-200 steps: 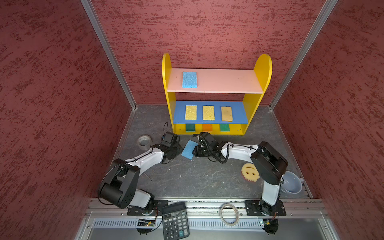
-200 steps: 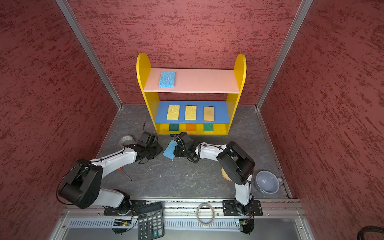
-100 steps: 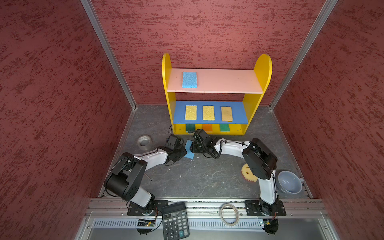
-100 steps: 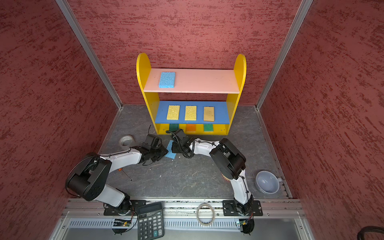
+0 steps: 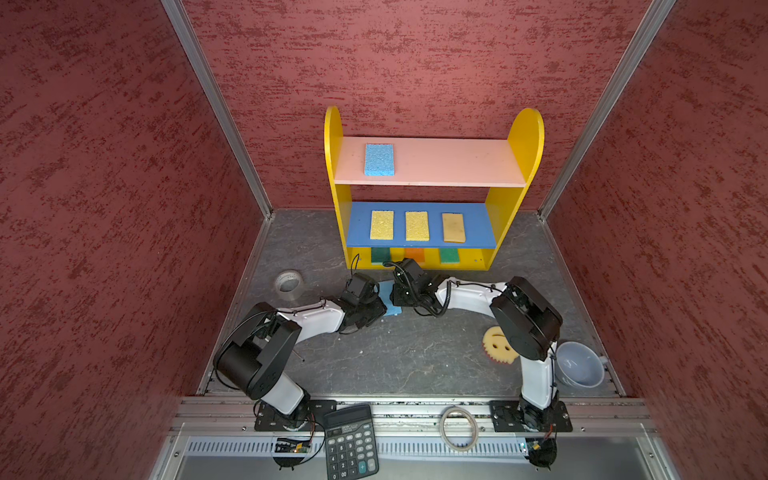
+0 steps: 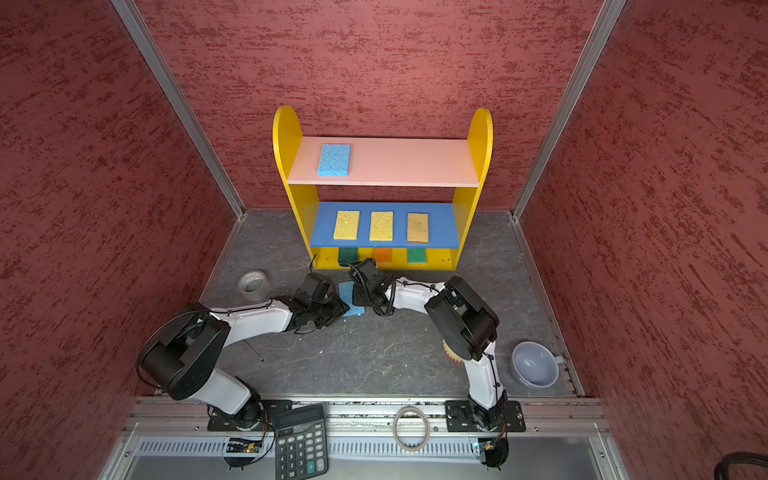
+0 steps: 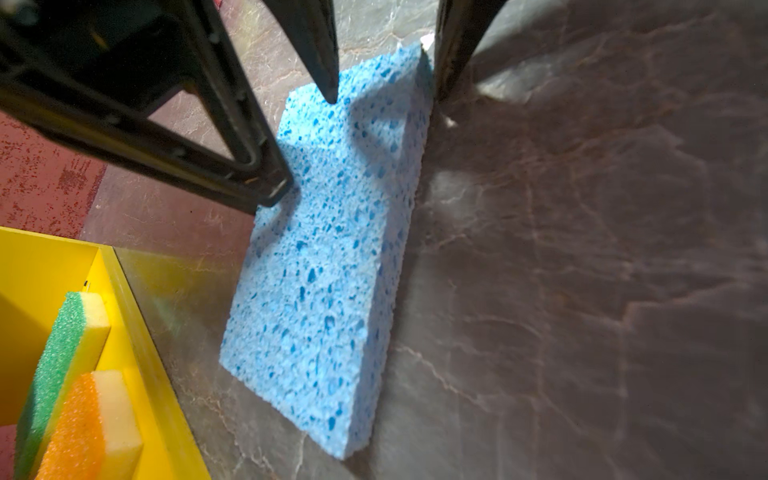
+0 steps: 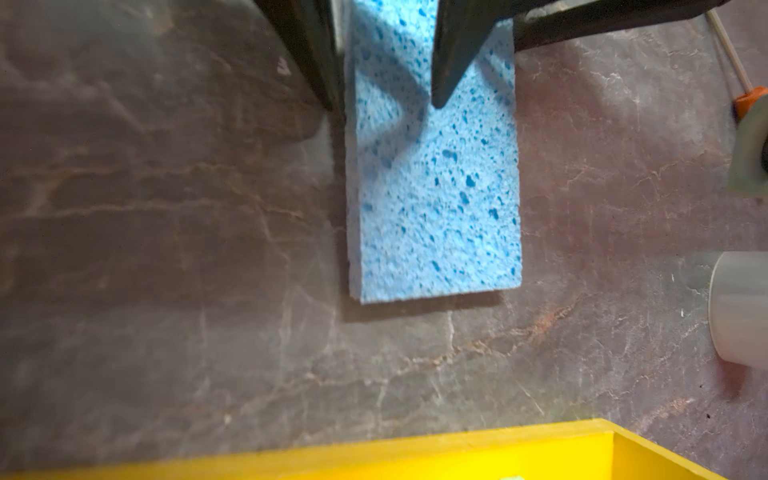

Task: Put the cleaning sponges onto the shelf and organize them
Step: 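Close the right gripper on the blue sponge beside the left gripper, then lift the blue sponge with the right gripper up to the pink board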

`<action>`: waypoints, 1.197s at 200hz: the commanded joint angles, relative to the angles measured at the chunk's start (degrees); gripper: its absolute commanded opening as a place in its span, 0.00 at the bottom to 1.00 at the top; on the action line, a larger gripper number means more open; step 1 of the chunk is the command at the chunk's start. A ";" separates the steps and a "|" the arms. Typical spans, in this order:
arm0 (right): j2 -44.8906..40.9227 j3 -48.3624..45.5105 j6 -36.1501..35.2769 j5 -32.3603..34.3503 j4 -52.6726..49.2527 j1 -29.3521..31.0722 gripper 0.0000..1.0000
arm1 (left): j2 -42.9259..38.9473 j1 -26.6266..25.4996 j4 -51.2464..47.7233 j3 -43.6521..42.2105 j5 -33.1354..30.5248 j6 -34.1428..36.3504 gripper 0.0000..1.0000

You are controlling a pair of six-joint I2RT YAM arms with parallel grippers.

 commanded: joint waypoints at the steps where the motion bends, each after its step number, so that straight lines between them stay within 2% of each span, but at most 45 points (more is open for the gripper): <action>1: -0.49 -1.50 1.38 -1.93 2.36 -0.19 0.29 | 1.28 -0.76 -0.90 1.56 0.39 -0.53 0.39; 16: -0.82 -2.28 1.36 -2.14 3.04 -0.19 0.21 | 1.21 -1.05 -0.66 1.58 0.59 -0.78 0.39; 45: -2.58 -3.74 -1.20 -1.47 3.76 -0.27 0.00 | 1.60 -1.39 -1.10 1.54 -0.12 -0.96 0.39; 70: -7.06 -5.36 -5.84 1.33 3.95 -0.27 0.00 | -0.01 -1.52 -1.17 1.49 -0.82 -1.18 0.40; 97: -14.49 -5.88 -12.93 8.69 0.60 -0.28 0.00 | -5.28 -1.13 -5.38 2.98 -4.54 0.78 0.54; 124: -23.48 -6.94 -18.48 16.61 -1.52 -0.26 0.00 | -12.46 -0.53 -11.91 5.74 -11.45 4.34 0.59; 167: -36.07 -5.91 -23.63 25.64 -2.25 -0.37 0.00 | -22.24 5.70 -17.44 8.06 -13.88 6.98 0.65; 213: -38.09 5.36 -29.98 32.70 -5.36 -1.62 0.00 | -29.03 10.43 -20.42 9.47 -12.48 9.43 0.67; 239: -35.04 15.01 -33.31 31.80 -6.24 -3.69 0.00 | -29.73 10.82 -21.92 9.09 -12.23 9.34 0.67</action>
